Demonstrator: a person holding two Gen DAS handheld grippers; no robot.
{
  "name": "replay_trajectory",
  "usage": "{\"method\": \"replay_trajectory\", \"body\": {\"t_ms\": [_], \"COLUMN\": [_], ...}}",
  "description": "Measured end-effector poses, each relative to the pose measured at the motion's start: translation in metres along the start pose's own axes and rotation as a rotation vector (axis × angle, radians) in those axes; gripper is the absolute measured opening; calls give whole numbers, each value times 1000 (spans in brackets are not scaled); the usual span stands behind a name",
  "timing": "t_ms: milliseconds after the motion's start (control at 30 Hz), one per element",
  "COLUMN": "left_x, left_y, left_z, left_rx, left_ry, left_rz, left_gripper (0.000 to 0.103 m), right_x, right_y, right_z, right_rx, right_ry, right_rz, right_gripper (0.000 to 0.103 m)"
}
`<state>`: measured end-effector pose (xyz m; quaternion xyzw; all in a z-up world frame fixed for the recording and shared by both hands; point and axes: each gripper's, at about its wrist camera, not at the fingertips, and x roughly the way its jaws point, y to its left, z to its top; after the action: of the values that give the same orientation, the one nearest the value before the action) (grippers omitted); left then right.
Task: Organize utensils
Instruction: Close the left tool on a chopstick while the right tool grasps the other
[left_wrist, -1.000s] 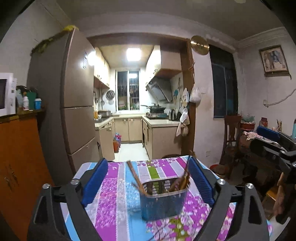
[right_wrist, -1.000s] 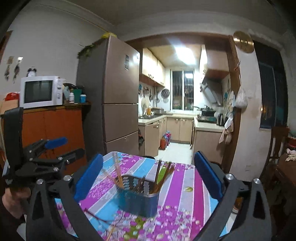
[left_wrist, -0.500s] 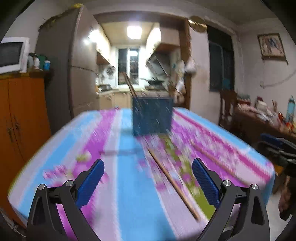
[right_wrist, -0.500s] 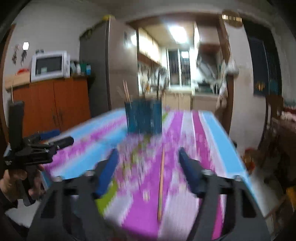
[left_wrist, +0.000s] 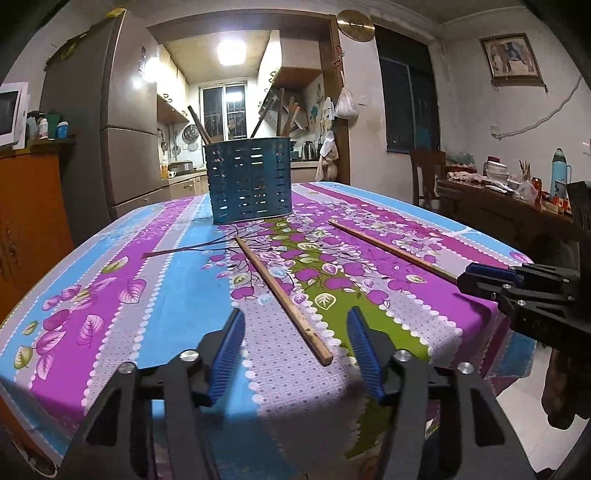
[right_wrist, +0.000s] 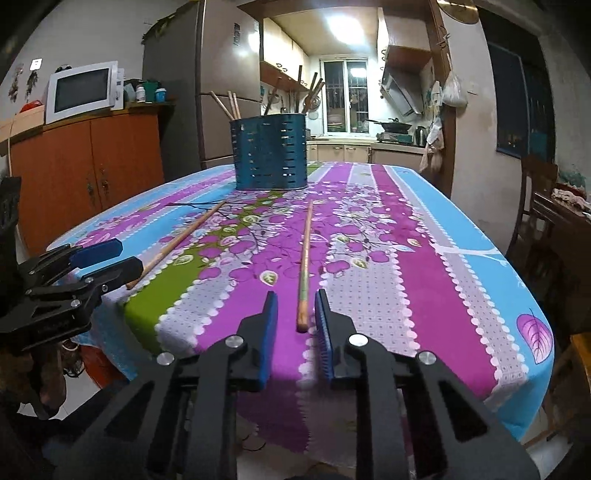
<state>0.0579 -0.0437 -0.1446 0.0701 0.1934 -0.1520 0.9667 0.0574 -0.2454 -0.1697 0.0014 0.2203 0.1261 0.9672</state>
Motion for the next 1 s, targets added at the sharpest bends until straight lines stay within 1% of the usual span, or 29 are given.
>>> {"method": "replay_trajectory", "body": {"t_ms": [33,100,133,200,267,300,333,433,500,567,667,733,1000], "left_x": [2,4,6,10,10,10,9,6,5,4,1,1,2], "left_y": [-1,-2,-2,-2,2,4,8,27,37,40,37,32,29], "left_z": [0,-1,-2,-3,-4,-4,-4,-3,-2,-2,-5,-10,-12], "left_rx": [3,7,13,19,21,23,23,3,-7,-6,7,13,-9], "left_ry": [2,9,16,31,30,32,36,32,35,35,29,31,9], "left_rz": [-1,-4,-2,0,8,11,18,54,62,63,54,42,39], "left_gripper": [51,48,44,38,35,28,25,25,25,25,26,28,28], "right_x": [1,2,2,3,3,2,2,1,2,2,2,1,7], "right_y": [-1,-2,-1,1,4,6,9,21,26,30,31,33,39], "right_z": [0,-2,-2,-2,-2,-2,-2,-3,-3,-4,-5,-6,-3], "right_rx": [5,8,7,8,9,11,10,1,0,0,18,28,42], "right_ry": [3,11,10,12,14,17,20,22,19,12,-4,-11,-23], "right_rz": [-2,-5,-9,-8,-7,-3,2,17,27,17,-5,-24,-60], "right_gripper": [19,17,17,12,10,10,10,10,10,10,10,10,10]}}
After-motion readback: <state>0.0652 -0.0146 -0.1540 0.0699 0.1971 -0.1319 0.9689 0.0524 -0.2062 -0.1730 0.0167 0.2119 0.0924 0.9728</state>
